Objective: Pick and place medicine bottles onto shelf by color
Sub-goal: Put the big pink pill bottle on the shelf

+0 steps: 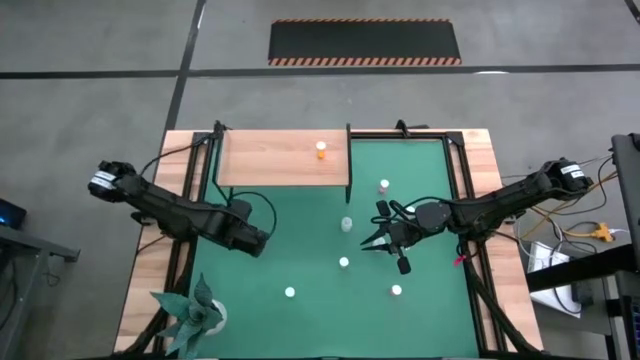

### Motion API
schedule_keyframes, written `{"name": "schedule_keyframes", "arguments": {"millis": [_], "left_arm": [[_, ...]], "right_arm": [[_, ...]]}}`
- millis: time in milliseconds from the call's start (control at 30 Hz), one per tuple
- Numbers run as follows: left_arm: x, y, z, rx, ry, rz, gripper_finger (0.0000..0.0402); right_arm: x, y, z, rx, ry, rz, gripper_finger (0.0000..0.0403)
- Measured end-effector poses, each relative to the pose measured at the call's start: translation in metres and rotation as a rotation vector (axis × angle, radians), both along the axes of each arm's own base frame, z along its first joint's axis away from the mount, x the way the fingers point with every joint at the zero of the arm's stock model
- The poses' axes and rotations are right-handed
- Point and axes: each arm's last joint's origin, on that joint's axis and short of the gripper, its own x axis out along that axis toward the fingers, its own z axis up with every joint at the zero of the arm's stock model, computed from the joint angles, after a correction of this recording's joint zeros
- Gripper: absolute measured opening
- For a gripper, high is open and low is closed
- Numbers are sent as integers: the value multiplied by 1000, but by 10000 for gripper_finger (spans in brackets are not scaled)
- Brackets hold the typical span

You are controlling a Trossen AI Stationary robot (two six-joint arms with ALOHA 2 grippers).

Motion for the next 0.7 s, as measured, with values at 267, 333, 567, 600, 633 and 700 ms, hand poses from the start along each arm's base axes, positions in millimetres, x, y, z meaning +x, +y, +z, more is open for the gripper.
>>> {"name": "schedule_keyframes", "arguments": {"millis": [267,333,567,600,633,700], "left_arm": [[1,3,-27,40,100,60,252],[1,3,-29,52,113,61,255],[5,3,-33,98,117,60,242],[5,3,-34,100,120,60,237],[5,3,-34,101,122,60,231],[6,3,-35,103,123,59,218]], "right_arm": [[-1,0,-3,4,30,-3,43],[-1,0,-3,4,39,-4,43],[-1,0,-3,10,42,-6,43],[-1,0,-3,10,42,-6,43],[-1,0,-3,11,42,-6,43],[-1,0,-3,14,43,-7,43]]}}
